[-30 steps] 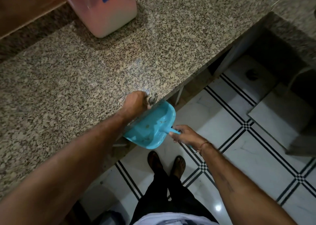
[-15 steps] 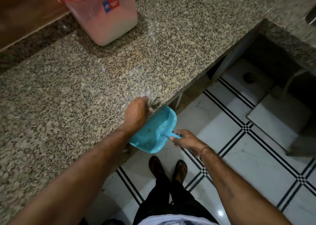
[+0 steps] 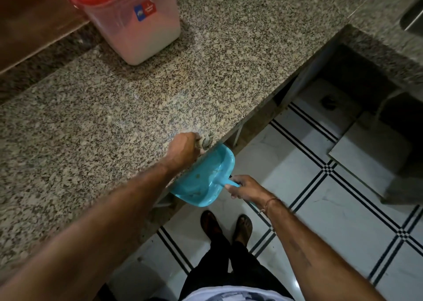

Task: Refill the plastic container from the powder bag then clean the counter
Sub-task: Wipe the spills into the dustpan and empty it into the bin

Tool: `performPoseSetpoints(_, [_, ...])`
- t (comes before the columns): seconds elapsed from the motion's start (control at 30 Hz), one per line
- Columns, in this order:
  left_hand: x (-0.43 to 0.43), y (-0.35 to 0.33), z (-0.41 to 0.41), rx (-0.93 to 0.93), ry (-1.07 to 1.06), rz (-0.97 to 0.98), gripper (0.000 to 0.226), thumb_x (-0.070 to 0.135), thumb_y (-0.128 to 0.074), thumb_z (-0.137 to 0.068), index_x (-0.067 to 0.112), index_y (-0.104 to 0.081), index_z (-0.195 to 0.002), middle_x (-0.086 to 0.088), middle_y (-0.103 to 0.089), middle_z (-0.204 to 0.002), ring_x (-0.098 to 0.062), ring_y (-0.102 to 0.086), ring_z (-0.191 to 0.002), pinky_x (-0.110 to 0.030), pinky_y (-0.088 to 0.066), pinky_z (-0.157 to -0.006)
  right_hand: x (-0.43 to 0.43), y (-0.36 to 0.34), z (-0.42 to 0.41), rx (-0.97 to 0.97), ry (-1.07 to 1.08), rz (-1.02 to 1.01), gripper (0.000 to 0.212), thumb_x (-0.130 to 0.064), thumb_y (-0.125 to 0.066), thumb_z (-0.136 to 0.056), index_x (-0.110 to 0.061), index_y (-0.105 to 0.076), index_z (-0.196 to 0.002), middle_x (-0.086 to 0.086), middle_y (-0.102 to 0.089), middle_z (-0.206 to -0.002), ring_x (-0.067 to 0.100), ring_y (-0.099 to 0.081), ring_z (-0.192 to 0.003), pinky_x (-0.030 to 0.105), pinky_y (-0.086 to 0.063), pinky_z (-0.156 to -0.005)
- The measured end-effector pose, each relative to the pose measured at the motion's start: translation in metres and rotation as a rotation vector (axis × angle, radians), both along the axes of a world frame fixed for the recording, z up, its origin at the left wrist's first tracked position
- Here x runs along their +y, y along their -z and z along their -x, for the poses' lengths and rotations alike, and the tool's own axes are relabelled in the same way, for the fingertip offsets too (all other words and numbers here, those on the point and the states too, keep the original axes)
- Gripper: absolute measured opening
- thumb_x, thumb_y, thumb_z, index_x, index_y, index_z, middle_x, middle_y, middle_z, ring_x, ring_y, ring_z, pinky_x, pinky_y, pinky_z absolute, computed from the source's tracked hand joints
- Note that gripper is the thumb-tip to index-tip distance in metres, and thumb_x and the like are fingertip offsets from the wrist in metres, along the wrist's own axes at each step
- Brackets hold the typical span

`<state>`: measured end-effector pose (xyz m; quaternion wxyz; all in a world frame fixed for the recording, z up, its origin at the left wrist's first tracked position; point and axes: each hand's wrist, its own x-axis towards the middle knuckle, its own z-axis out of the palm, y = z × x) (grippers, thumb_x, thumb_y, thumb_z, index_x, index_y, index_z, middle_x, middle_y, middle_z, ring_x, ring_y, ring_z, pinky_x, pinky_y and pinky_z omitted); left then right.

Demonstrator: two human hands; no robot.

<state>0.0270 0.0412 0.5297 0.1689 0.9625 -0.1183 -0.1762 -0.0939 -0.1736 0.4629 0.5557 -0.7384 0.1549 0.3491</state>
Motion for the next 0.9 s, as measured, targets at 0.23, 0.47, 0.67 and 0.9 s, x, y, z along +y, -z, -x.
performPoseSetpoints(0.23, [0.002, -0.001, 0.041, -0.146, 0.072, 0.049, 0.021, 0.015, -0.066, -0.098, 0.013, -0.069, -0.119, -0.003, -0.068, -0.106, -0.011, -0.057, -0.083, -0.021, -0.046, -0.074, -0.001, 0.0, -0.004, -0.003, 0.011, 0.031, 0.01, -0.024, -0.068, -0.099, -0.018, -0.071, -0.092, -0.002, -0.063, -0.074, 0.005, -0.056, -0.062, 0.01, -0.043, -0.055])
performPoseSetpoints(0.47, [0.005, -0.005, 0.005, -0.038, -0.181, 0.138, 0.005, 0.022, -0.062, -0.101, 0.018, -0.063, -0.104, 0.002, -0.065, -0.096, -0.009, -0.058, -0.075, -0.02, -0.045, -0.057, -0.01, 0.005, -0.004, 0.01, -0.026, 0.014, 0.023, -0.027, -0.067, -0.099, -0.005, -0.071, -0.101, 0.001, -0.063, -0.079, 0.011, -0.059, -0.073, 0.023, -0.048, -0.069])
performPoseSetpoints(0.67, [-0.019, -0.004, 0.036, -0.085, -0.153, 0.083, 0.009, 0.019, -0.061, -0.101, 0.019, -0.065, -0.109, 0.0, -0.059, -0.099, -0.016, -0.056, -0.089, -0.027, -0.041, -0.071, -0.016, 0.004, -0.004, 0.011, -0.109, 0.001, 0.018, -0.026, -0.067, -0.1, -0.017, -0.068, -0.084, 0.0, -0.062, -0.078, 0.014, -0.058, -0.075, 0.021, -0.048, -0.067])
performPoseSetpoints(0.9, [-0.033, -0.014, 0.09, -0.095, -0.446, 0.12, 0.02, 0.021, -0.076, -0.091, 0.019, -0.057, -0.085, 0.003, -0.058, -0.083, -0.014, -0.052, -0.075, -0.02, -0.031, -0.058, -0.039, -0.011, 0.0, -0.025, -0.274, -0.091, 0.012, -0.029, -0.067, -0.1, -0.02, -0.073, -0.097, -0.002, -0.063, -0.084, 0.012, -0.059, -0.079, 0.025, -0.053, -0.075])
